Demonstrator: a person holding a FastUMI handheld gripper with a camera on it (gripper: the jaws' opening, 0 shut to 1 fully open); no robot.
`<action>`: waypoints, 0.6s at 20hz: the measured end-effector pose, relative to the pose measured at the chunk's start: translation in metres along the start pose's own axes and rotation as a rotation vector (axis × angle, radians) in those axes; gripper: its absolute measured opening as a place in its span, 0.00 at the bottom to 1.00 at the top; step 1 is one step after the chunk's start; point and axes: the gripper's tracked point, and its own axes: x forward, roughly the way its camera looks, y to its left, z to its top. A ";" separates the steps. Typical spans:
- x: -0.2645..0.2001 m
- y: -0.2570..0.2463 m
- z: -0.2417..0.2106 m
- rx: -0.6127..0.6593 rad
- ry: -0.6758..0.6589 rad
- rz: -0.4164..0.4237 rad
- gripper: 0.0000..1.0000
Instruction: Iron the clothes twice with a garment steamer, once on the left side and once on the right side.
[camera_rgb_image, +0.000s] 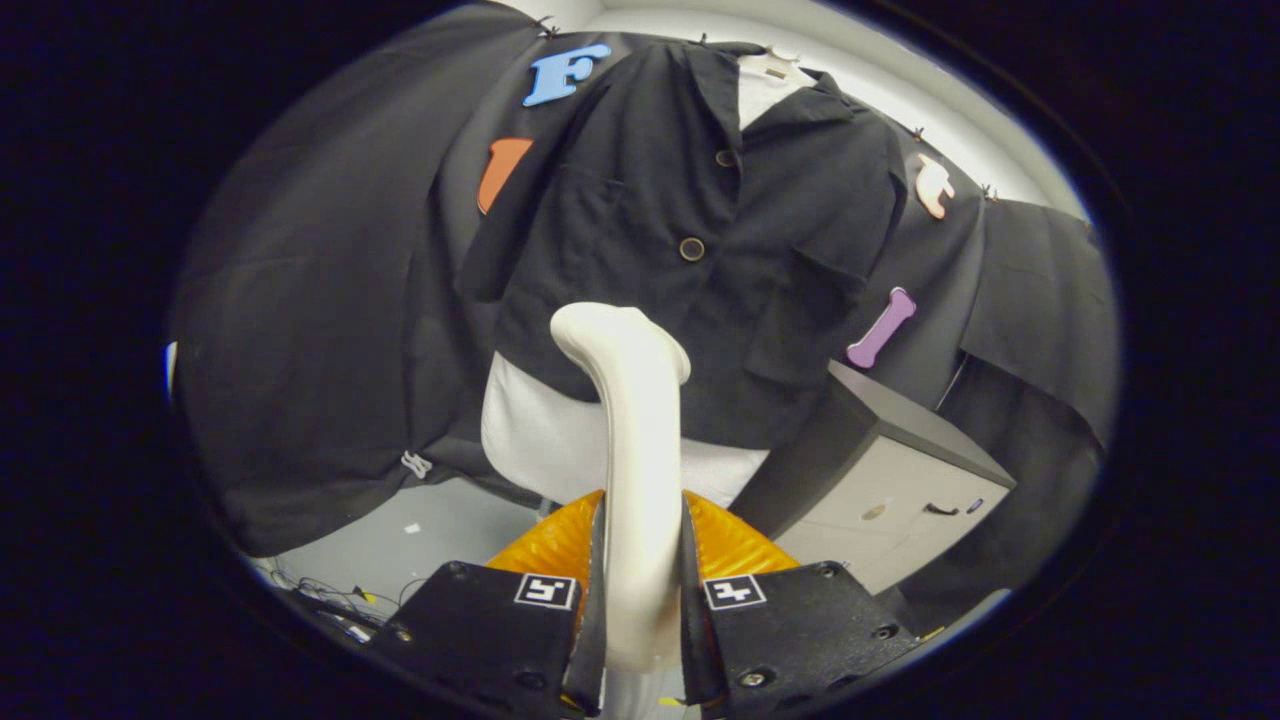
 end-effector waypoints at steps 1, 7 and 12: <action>-0.008 -0.006 -0.009 -0.001 0.010 0.006 0.33; -0.068 -0.068 -0.073 0.031 0.091 0.025 0.33; -0.118 -0.128 -0.125 0.109 0.166 -0.006 0.33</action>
